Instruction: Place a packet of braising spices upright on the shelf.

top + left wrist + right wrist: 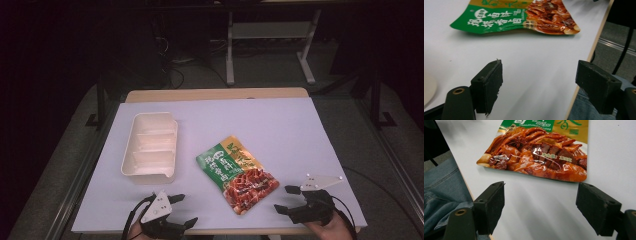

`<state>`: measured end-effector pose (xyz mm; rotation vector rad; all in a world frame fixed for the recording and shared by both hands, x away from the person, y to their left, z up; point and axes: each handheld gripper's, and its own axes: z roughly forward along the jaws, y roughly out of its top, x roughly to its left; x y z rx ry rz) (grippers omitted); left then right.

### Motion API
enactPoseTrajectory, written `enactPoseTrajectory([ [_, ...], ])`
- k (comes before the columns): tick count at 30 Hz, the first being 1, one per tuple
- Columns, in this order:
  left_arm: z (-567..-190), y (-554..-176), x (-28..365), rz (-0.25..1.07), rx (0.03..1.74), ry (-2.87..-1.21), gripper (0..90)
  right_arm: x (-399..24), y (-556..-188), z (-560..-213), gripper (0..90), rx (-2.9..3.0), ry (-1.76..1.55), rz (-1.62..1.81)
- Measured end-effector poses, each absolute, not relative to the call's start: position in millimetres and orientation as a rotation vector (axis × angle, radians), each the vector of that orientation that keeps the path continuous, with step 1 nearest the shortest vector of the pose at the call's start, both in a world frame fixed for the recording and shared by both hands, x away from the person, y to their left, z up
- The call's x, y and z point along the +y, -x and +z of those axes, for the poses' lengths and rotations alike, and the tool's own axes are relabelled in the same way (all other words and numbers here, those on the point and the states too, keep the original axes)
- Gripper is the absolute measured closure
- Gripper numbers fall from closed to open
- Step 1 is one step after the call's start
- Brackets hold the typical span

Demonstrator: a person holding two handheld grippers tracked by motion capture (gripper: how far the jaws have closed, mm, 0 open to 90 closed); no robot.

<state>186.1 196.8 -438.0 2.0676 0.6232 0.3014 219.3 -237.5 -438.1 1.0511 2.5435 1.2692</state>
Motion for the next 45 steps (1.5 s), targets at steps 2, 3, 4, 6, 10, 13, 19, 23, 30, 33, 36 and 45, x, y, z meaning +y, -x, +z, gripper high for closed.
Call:
enactPoseTrajectory([
  [2,-437.5,-186.5,197.7,0.300,0.630,-2.068,22.0,-237.6,-219.9,-438.6,22.6,2.542,-1.052,1.274],
  [3,-437.2,-187.1,198.1,0.304,0.630,-2.067,22.0,-237.6,-219.9,-438.6,22.6,2.542,-1.052,1.274],
  [4,-436.7,-187.4,198.4,0.299,0.634,-2.066,22.7,-237.4,-220.1,-438.7,22.6,2.545,-1.047,1.274],
  [6,-436.3,-188.9,198.0,0.300,0.636,-2.064,23.2,-237.2,-220.1,-438.6,22.6,2.546,-1.048,1.273],
  [10,-435.4,-191.7,192.8,0.279,0.638,-2.059,27.5,-235.9,-222.5,-437.9,22.5,2.560,-1.045,1.259],
  [13,-432.8,-195.5,184.1,0.270,0.620,-2.066,29.6,-235.5,-224.5,-436.4,22.4,2.562,-1.029,1.253],
  [19,-430.1,-205.9,165.5,0.237,0.579,-2.104,41.9,-235.9,-235.3,-432.4,21.8,2.579,-1.025,1.241],
  [23,-428.2,-212.5,150.1,0.227,0.551,-2.120,51.0,-231.2,-243.8,-427.2,21.3,2.595,-1.023,1.202],
  [30,-427.0,-226.7,127.6,0.223,0.531,-2.163,63.5,-224.0,-259.4,-415.6,21.2,2.601,-0.986,1.211],
  [33,-426.4,-233.2,123.4,0.220,0.524,-2.170,69.1,-219.3,-268.3,-409.1,21.2,2.615,-0.958,1.201],
  [36,-427.3,-237.2,119.0,0.210,0.528,-2.175,72.5,-217.5,-274.4,-407.0,21.0,2.618,-0.950,1.192],
  [45,-433.8,-250.0,106.7,0.212,0.568,-2.209,80.0,-209.5,-300.4,-398.5,20.6,2.657,-0.969,1.152],
])
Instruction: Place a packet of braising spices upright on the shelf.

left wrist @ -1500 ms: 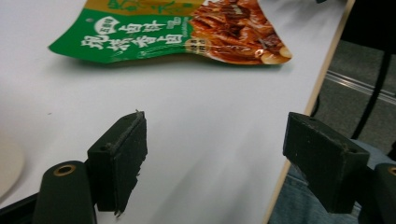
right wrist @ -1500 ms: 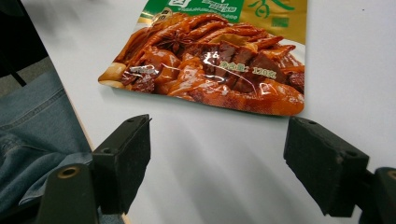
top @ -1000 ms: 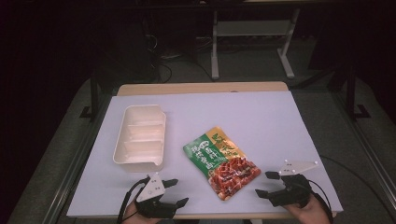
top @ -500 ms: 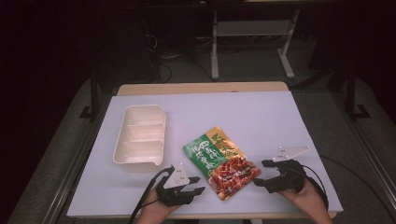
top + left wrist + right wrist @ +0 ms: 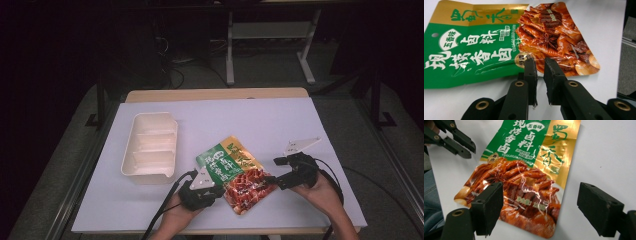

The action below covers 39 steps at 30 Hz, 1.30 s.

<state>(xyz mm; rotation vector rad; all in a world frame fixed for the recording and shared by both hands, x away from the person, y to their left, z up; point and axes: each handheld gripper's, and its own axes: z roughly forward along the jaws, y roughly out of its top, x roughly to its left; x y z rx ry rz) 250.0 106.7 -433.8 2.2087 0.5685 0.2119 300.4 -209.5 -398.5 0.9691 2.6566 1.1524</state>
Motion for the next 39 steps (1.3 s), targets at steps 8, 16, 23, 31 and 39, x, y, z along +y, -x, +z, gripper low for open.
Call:
enactPoseTrajectory([
  [8,-439.9,-257.6,96.2,0.211,0.577,-2.252,81.7,-200.6,-321.5,-389.4,19.9,2.678,-0.962,1.110],
  [16,-445.6,-260.5,91.9,0.207,0.587,-2.281,82.2,-184.7,-341.4,-380.4,20.1,2.703,-0.951,1.089],
  [23,-447.1,-259.0,92.7,0.226,0.582,-2.296,83.8,-162.2,-361.6,-380.1,20.7,2.730,-0.938,1.070],
  [31,-447.6,-257.6,93.4,0.209,0.611,-2.291,86.7,-131.7,-399.1,-389.7,22.0,2.804,-0.953,0.977],
  [39,-448.0,-258.1,94.0,0.194,0.618,-2.289,87.6,-111.7,-436.2,-409.0,24.8,2.870,-1.003,0.885],
])
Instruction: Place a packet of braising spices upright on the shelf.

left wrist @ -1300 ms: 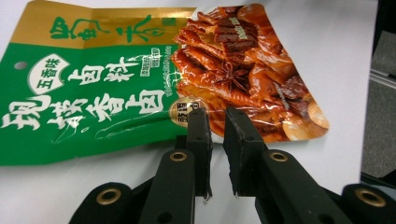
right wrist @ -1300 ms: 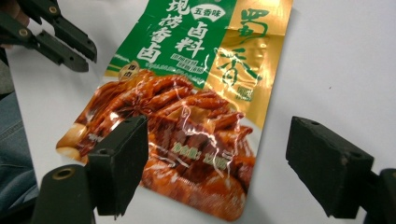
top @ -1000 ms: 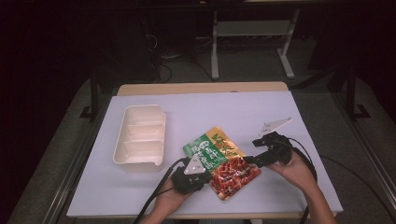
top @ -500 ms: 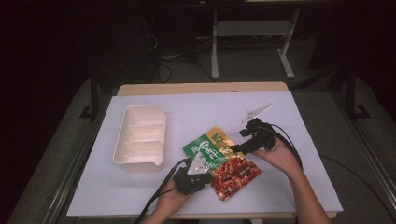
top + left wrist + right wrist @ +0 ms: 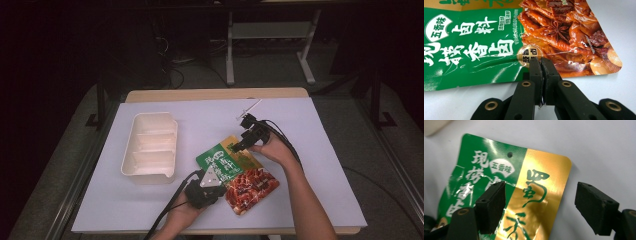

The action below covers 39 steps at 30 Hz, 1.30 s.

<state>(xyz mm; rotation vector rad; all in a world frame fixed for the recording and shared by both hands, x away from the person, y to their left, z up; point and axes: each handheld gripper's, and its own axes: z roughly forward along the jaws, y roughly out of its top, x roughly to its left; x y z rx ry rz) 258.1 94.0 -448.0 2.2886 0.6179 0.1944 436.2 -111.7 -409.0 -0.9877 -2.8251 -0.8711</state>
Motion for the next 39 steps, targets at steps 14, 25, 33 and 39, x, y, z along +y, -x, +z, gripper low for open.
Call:
enactPoseTrajectory([
  [14,-447.6,-258.4,95.1,0.201,0.606,-2.299,87.6,-113.5,-453.5,-426.6,42.9,-2.742,0.918,-0.876],
  [25,-447.4,-256.7,93.9,0.222,0.606,-2.305,87.6,-121.0,-440.7,-408.8,57.6,-2.703,0.755,-0.946],
  [33,-447.0,-257.2,93.9,0.220,0.605,-2.310,87.5,-115.3,-443.1,-422.8,61.5,-2.705,0.764,-0.829],
  [39,-447.1,-256.9,93.8,0.221,0.606,-2.309,87.4,-114.4,-446.2,-432.6,62.3,-2.696,0.770,-0.767],
])
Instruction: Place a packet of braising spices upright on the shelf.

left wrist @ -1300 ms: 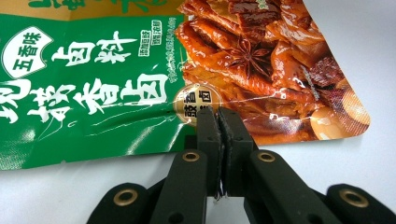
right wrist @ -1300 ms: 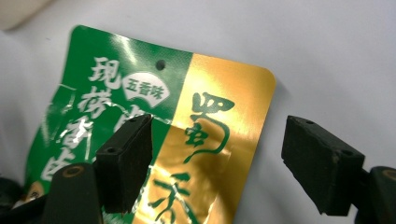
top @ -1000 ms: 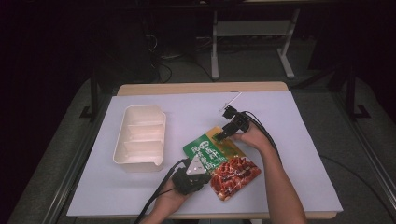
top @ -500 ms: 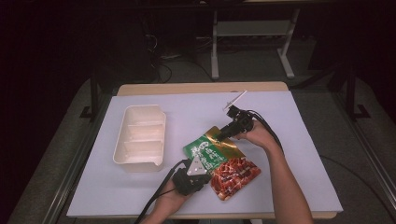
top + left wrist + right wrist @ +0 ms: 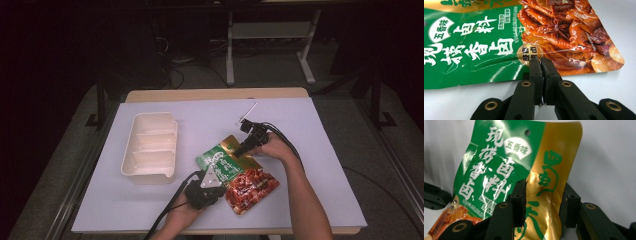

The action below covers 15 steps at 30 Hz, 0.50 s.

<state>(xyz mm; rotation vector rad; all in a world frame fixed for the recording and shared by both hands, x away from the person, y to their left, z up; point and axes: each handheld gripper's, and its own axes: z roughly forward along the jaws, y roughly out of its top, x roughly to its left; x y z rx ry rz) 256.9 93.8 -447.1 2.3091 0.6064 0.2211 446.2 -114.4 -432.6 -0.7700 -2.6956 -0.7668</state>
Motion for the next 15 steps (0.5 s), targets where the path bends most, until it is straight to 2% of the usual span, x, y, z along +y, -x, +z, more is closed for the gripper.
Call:
enactPoseTrajectory([
  [5,-447.1,-256.4,93.4,0.227,0.607,-2.308,87.4,-121.6,-444.3,-423.5,72.7,-2.628,0.709,-0.842],
  [10,-447.2,-256.5,93.4,0.224,0.606,-2.308,87.4,-121.1,-443.3,-428.9,70.6,-2.594,0.707,-0.782],
  [15,-447.2,-256.2,93.3,0.225,0.609,-2.308,87.3,-114.1,-443.1,-434.4,72.1,-2.599,0.662,-0.768],
])
